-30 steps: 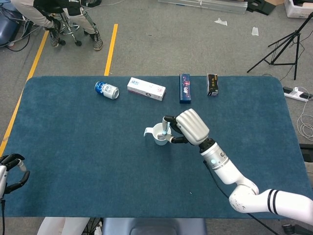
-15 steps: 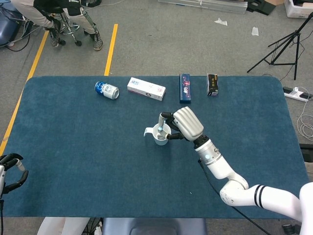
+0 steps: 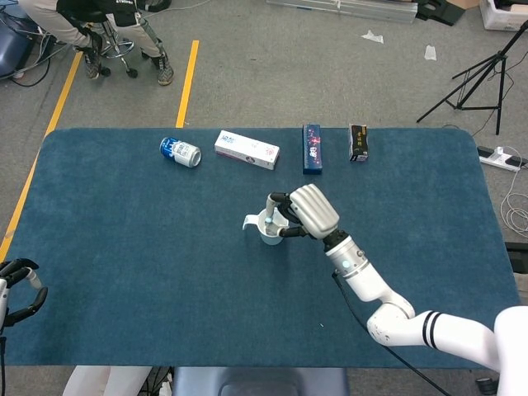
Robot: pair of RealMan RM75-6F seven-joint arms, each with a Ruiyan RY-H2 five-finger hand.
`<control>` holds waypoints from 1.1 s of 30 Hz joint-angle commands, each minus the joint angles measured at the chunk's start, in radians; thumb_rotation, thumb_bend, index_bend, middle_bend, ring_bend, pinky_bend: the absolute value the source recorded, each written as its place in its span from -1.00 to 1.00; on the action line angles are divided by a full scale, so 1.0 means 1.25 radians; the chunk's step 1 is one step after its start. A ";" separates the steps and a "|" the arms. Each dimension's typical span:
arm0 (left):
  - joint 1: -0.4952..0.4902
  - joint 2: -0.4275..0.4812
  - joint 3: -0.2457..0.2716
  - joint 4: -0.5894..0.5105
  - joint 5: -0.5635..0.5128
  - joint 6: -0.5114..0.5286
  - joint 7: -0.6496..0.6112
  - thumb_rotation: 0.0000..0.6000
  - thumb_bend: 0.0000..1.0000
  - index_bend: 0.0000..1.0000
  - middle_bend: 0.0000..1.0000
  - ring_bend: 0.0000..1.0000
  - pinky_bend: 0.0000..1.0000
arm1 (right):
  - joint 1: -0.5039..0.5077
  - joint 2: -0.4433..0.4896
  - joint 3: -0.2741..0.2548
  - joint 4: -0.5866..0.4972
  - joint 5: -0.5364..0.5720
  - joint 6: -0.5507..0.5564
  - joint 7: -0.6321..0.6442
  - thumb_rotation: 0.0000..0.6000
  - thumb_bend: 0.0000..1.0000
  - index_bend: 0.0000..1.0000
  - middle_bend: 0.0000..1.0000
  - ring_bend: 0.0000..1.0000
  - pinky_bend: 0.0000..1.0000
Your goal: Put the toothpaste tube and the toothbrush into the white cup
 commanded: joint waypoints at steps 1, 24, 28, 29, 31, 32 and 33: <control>0.000 0.001 0.000 0.000 0.000 0.000 -0.001 1.00 -0.36 0.20 -0.22 -0.27 -0.11 | 0.001 -0.005 -0.002 0.007 0.002 -0.004 0.005 1.00 -0.25 0.35 1.00 1.00 1.00; 0.001 0.001 0.000 -0.001 0.002 0.001 0.001 1.00 -0.36 0.20 -0.22 -0.27 -0.11 | -0.001 -0.036 -0.021 0.087 0.018 -0.045 0.044 1.00 -0.51 0.31 1.00 1.00 1.00; 0.001 0.000 0.001 -0.001 0.004 0.002 0.003 1.00 -0.36 0.20 -0.22 -0.27 -0.11 | -0.002 -0.036 -0.022 0.092 0.020 -0.049 0.042 1.00 -0.70 0.24 1.00 1.00 1.00; 0.001 0.000 0.001 -0.002 0.004 0.002 0.003 1.00 -0.36 0.20 -0.22 -0.27 -0.11 | -0.002 -0.036 -0.022 0.092 0.021 -0.050 0.041 1.00 -0.74 0.21 1.00 1.00 1.00; 0.001 0.000 0.001 -0.002 0.004 0.003 0.003 1.00 -0.36 0.20 -0.22 -0.27 -0.11 | -0.003 -0.035 -0.022 0.093 0.022 -0.050 0.039 1.00 -0.78 0.17 1.00 1.00 1.00; 0.001 0.000 0.001 -0.002 0.005 0.003 0.004 1.00 -0.36 0.20 -0.22 -0.27 -0.11 | -0.004 -0.034 -0.021 0.092 0.022 -0.049 0.038 1.00 -0.79 0.14 1.00 1.00 1.00; 0.001 0.000 0.001 -0.002 0.005 0.003 0.004 1.00 -0.36 0.20 -0.22 -0.27 -0.11 | -0.005 -0.033 -0.021 0.091 0.023 -0.049 0.037 1.00 -0.80 0.13 1.00 1.00 1.00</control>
